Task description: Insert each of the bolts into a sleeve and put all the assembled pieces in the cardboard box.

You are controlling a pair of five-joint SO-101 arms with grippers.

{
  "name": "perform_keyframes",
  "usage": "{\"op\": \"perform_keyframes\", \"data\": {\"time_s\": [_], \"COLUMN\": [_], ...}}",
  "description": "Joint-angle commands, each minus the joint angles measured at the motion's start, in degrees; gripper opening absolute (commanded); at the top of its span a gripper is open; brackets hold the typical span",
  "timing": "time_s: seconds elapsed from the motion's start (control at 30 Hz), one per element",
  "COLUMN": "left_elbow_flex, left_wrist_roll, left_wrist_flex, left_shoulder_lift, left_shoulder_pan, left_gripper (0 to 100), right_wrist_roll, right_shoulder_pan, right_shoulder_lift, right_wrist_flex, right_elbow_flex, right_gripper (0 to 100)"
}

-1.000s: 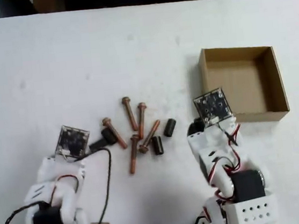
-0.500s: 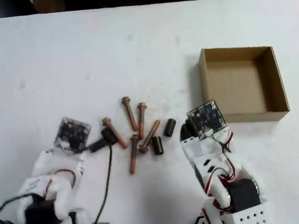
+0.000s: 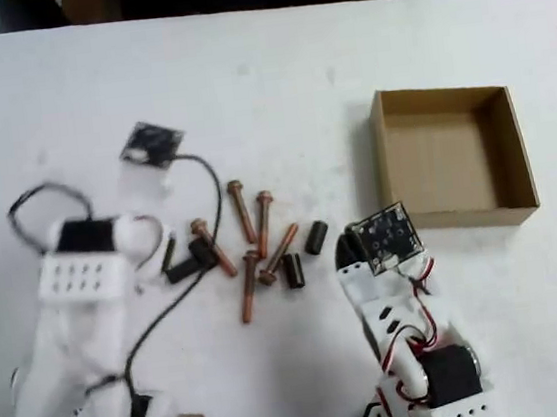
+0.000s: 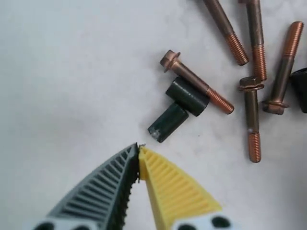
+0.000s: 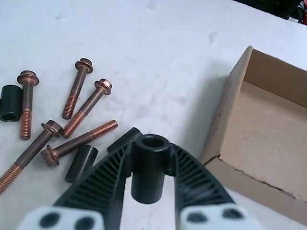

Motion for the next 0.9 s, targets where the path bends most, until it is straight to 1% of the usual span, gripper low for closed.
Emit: {"op": "perform_keyframes", "data": {"time_s": [0.0,0.2,0.3,0.47,0.53,0.6,0.7,0.87], "left_elbow_flex": [-8.7,-16.6,-21.5,-31.6,-36.0,-41.1,-49.4,-63.5], "left_wrist_roll": [4.9,13.5,19.6,33.7,37.9,39.6,40.1,40.3], "left_wrist_flex": [-0.9,-1.0,-1.2,-1.3,-1.3,-1.3,-0.7,3.9], "left_shoulder_lift": [11.0,23.8,29.6,39.6,44.3,49.0,56.5,67.1], "left_shoulder_pan": [5.9,13.5,16.6,17.7,17.7,17.7,17.6,17.9], "left_gripper": [2,2,2,2,2,2,2,2], "right_wrist_roll": [0.4,0.5,0.5,0.5,0.5,0.5,0.6,0.6], "right_shoulder_pan": [0.0,0.0,0.0,0.0,0.0,0.0,0.0,0.0], "right_shoulder_lift": [-0.7,-0.7,-0.7,-0.7,-0.7,-0.7,-0.7,-0.7], "right_wrist_flex": [0.4,0.0,0.4,0.4,0.4,0.5,0.5,0.8], "right_elbow_flex": [-0.5,2.8,3.2,3.7,3.7,3.8,3.8,4.4], "right_gripper": [1.6,1.6,1.6,1.6,1.6,1.6,1.6,1.6]}}
